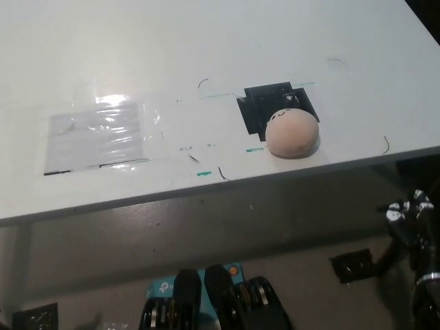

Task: The robot uses its right hand to grab and squeeze a pink dumpling toy kept on the black mask on the desk

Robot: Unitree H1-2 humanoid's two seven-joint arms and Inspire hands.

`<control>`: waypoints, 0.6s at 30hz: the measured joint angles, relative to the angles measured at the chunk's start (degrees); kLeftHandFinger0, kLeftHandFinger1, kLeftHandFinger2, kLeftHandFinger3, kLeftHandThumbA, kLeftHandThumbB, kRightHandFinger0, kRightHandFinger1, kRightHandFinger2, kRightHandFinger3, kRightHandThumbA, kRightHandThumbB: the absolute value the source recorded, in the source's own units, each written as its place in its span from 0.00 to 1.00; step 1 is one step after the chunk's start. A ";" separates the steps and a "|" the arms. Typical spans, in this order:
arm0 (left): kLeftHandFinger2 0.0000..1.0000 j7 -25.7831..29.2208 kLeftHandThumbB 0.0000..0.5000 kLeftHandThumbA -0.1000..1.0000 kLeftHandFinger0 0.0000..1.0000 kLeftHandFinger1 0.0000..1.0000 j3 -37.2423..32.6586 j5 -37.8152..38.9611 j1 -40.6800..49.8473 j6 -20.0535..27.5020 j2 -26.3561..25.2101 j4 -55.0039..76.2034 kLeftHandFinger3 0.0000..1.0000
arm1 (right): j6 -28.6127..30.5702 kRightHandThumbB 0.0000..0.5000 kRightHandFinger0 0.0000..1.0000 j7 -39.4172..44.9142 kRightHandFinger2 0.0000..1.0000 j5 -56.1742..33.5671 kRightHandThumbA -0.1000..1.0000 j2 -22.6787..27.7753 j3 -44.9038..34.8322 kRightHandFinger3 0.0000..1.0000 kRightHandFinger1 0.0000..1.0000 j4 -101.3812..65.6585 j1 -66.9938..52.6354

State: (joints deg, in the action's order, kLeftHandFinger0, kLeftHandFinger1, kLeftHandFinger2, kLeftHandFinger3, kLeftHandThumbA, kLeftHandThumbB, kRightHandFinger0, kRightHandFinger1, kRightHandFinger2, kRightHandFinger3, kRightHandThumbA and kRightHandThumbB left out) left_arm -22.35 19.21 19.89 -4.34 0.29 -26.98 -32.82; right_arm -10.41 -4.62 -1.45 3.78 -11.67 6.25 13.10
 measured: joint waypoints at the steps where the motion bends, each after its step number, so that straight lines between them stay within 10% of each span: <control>1: 0.07 0.00 1.00 0.86 0.00 0.00 0.00 0.02 -0.01 0.07 0.00 -0.06 0.07 | -0.04 0.15 0.04 0.02 0.39 -0.06 0.06 0.08 0.02 0.90 0.13 -0.45 0.47; 4: 0.07 -0.39 1.00 0.85 0.00 0.00 0.00 0.15 -0.08 0.53 0.00 -0.31 0.07 | -0.25 0.12 0.03 0.16 0.37 -0.11 0.04 0.66 0.54 0.89 0.11 -2.54 2.98; 7: 0.08 -0.47 1.00 0.86 0.00 0.01 -0.04 0.17 -0.08 0.66 0.00 -0.37 0.07 | -0.37 0.13 0.17 0.20 0.64 -0.03 0.04 1.33 1.19 0.88 0.33 -4.44 5.52; 11: 0.09 -0.47 1.00 0.86 0.00 0.01 -0.03 0.18 -0.09 0.66 0.00 -0.35 0.08 | -0.57 0.23 0.26 0.31 0.67 0.86 0.10 2.70 3.19 0.89 0.37 -5.45 9.69; 12: 0.09 -0.48 1.00 0.86 0.00 0.01 -0.04 0.19 -0.08 0.66 0.00 -0.34 0.08 | -0.61 0.23 0.40 0.41 0.81 1.10 0.17 3.04 3.79 0.99 0.50 -5.49 10.64; 13: 0.09 -0.50 1.00 0.84 0.00 0.01 -0.05 0.19 -0.06 0.68 0.00 -0.34 0.08 | -0.87 0.46 0.56 0.70 0.94 1.59 0.27 3.65 4.86 1.00 0.68 -5.52 11.53; 14: 0.09 -0.51 1.00 0.84 0.00 0.00 -0.05 0.21 -0.05 0.69 0.00 -0.34 0.08 | -1.50 0.46 0.83 1.19 1.00 2.08 0.42 4.67 6.19 1.00 1.00 -5.51 12.57; 15: 0.10 -0.51 1.00 0.84 0.00 0.01 -0.03 0.24 -0.06 0.69 0.00 -0.34 0.08 | -2.07 0.54 1.00 1.78 1.00 2.29 0.51 5.59 7.32 1.00 1.00 -5.51 13.60; 18: 0.08 -0.51 1.00 0.83 0.00 0.00 -0.01 0.25 -0.07 0.68 0.00 -0.28 0.07 | -4.87 0.79 1.00 4.29 1.00 3.29 0.65 9.03 11.71 1.00 1.00 -5.58 17.25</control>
State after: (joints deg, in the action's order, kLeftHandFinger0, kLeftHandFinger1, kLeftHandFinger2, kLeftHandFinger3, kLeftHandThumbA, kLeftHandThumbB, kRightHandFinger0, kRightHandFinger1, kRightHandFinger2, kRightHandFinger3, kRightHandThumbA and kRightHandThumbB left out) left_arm -22.85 19.19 20.13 -4.41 0.97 -26.98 -33.10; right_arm -15.28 -0.33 1.84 12.81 0.04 0.66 30.35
